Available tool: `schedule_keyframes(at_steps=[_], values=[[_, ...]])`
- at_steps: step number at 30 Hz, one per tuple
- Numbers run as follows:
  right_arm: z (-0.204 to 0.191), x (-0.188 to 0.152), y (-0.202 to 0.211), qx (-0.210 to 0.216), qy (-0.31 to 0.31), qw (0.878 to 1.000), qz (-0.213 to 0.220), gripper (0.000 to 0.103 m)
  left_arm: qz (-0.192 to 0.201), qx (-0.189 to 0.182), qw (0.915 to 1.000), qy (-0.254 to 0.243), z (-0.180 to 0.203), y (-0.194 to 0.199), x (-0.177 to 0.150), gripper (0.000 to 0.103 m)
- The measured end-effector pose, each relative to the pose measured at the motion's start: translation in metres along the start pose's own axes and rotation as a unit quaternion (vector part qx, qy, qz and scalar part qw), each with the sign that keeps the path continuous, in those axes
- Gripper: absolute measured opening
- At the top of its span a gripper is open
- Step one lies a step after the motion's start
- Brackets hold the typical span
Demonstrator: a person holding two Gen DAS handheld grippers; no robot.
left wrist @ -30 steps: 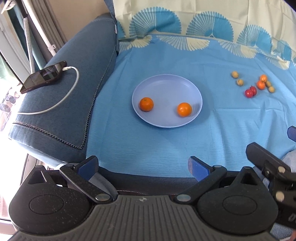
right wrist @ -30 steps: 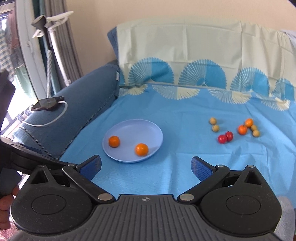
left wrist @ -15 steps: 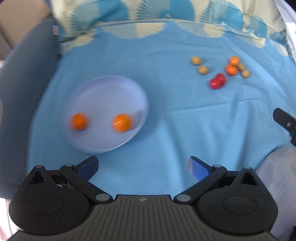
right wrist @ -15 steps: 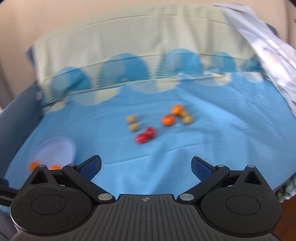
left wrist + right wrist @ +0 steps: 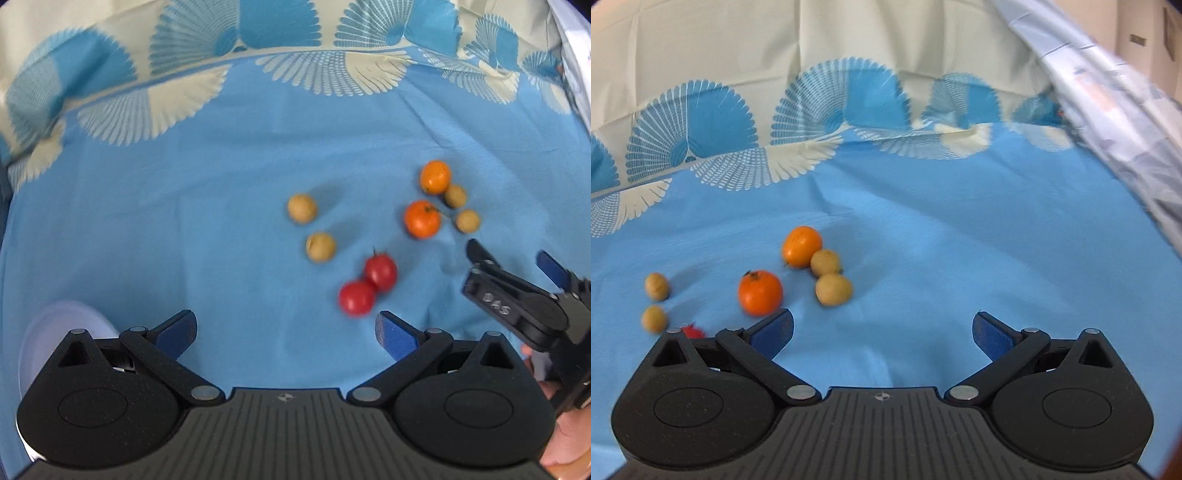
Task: Organize fruits
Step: 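Grasp a red cherry tomato with the left tool while the right tool grasps a longan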
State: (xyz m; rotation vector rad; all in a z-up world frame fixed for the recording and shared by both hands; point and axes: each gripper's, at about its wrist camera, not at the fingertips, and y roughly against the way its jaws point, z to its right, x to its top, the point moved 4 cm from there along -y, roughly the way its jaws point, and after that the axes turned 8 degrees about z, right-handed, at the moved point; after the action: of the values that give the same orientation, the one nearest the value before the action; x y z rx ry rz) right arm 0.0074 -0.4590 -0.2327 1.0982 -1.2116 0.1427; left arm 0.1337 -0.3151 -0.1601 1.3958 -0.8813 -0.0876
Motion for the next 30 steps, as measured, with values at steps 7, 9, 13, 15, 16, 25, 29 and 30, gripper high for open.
schedule_keyframes(at_steps=[7, 9, 13, 15, 16, 25, 29, 30], values=[[-0.013, -0.002, -0.05, 0.044, 0.046, 0.998, -0.011, 0.087, -0.019, 0.002, 0.9998, 0.0, 0.009, -0.035, 0.02, 0.103], [-0.008, 0.001, -0.051, 0.054, 0.034, 0.998, -0.002, 0.067, -0.029, -0.011, 0.9995, 0.003, 0.016, -0.045, 0.023, 0.103], [0.012, 0.007, -0.049, 0.033, 0.006, 0.999, 0.007, 0.03, -0.042, -0.048, 0.9978, -0.021, 0.042, -0.059, 0.032, 0.103], [0.025, 0.008, -0.048, 0.012, -0.01, 1.0, 0.009, 0.03, -0.042, -0.044, 0.9973, -0.042, 0.055, -0.066, 0.035, 0.103], [0.031, 0.007, -0.048, 0.01, -0.02, 1.0, 0.009, 0.03, -0.047, -0.041, 0.9968, -0.05, 0.06, -0.071, 0.035, 0.103], [0.035, 0.003, -0.048, 0.003, -0.03, 0.999, 0.014, 0.03, -0.088, -0.036, 0.9952, -0.024, 0.056, -0.097, 0.041, 0.044], [0.035, 0.003, -0.048, 0.001, -0.036, 0.999, 0.019, 0.03, -0.085, -0.052, 0.995, -0.009, 0.048, -0.081, 0.045, 0.031], [0.036, 0.003, -0.047, -0.001, -0.038, 0.999, 0.021, 0.03, -0.079, -0.054, 0.9954, -0.006, 0.046, -0.076, 0.046, 0.031]])
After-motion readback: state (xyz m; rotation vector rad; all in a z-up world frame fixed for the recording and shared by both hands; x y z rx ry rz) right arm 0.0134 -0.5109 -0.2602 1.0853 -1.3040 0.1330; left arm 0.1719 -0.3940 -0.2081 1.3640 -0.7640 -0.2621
